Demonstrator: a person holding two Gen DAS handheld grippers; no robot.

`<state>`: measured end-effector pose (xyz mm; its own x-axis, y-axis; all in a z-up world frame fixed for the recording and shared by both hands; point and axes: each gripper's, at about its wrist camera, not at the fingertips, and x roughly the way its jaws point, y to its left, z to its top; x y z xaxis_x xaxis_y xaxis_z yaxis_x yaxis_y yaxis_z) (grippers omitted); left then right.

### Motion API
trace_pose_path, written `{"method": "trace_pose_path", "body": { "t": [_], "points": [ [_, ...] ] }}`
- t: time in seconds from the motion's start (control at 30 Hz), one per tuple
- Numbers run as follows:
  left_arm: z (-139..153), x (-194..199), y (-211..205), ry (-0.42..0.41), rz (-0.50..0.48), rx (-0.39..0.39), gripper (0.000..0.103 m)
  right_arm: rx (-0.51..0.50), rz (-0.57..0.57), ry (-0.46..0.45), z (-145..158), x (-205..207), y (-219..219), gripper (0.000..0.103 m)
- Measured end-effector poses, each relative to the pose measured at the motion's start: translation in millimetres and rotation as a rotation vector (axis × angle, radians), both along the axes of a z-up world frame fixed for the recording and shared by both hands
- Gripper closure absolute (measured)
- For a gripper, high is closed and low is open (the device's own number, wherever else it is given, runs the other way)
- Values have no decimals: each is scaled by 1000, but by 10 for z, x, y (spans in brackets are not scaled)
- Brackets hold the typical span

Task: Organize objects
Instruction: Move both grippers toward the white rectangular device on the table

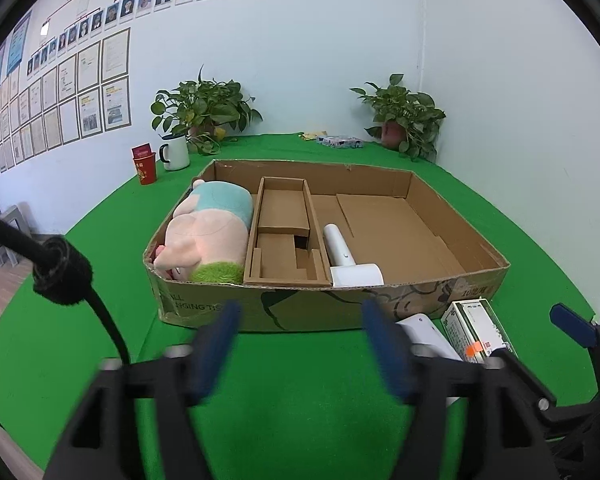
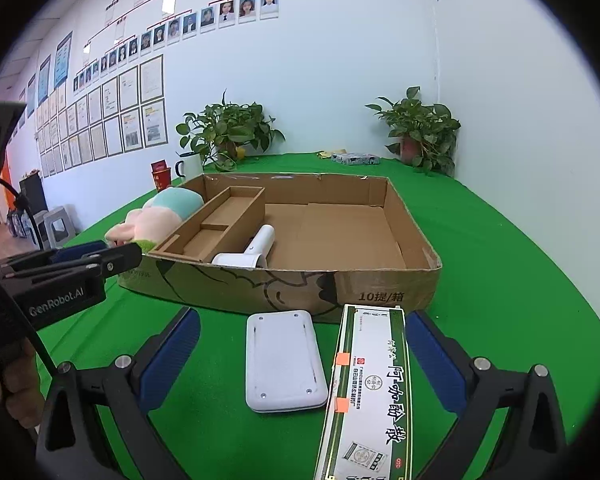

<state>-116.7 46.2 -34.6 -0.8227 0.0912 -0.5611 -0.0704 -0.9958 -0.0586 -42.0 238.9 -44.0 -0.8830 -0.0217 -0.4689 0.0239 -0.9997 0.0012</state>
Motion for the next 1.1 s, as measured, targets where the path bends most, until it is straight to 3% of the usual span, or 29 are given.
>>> {"method": "trace_pose_path", "body": {
  "t": [0.03,0.33,0.67,0.83,1.1],
  "points": [
    [10,8,-3,12,8,1,13,11,2,-3,-9,-2,-14,1],
    [-62,1,-18,-30,-23,22,10,-5,37,-20,-56,37,-1,1],
    [-257,-122,-183,-125,-60,154,10,-18,244,-67,-244,71,-231,1],
    [-430,-326,-171,-238,-138,295,11,-36,329,-143,-390,46,-261,1],
    [-669,-551,99,-344,-259,407,21,-21,245,-207,-507,-25,-26,1]
  ]
}}
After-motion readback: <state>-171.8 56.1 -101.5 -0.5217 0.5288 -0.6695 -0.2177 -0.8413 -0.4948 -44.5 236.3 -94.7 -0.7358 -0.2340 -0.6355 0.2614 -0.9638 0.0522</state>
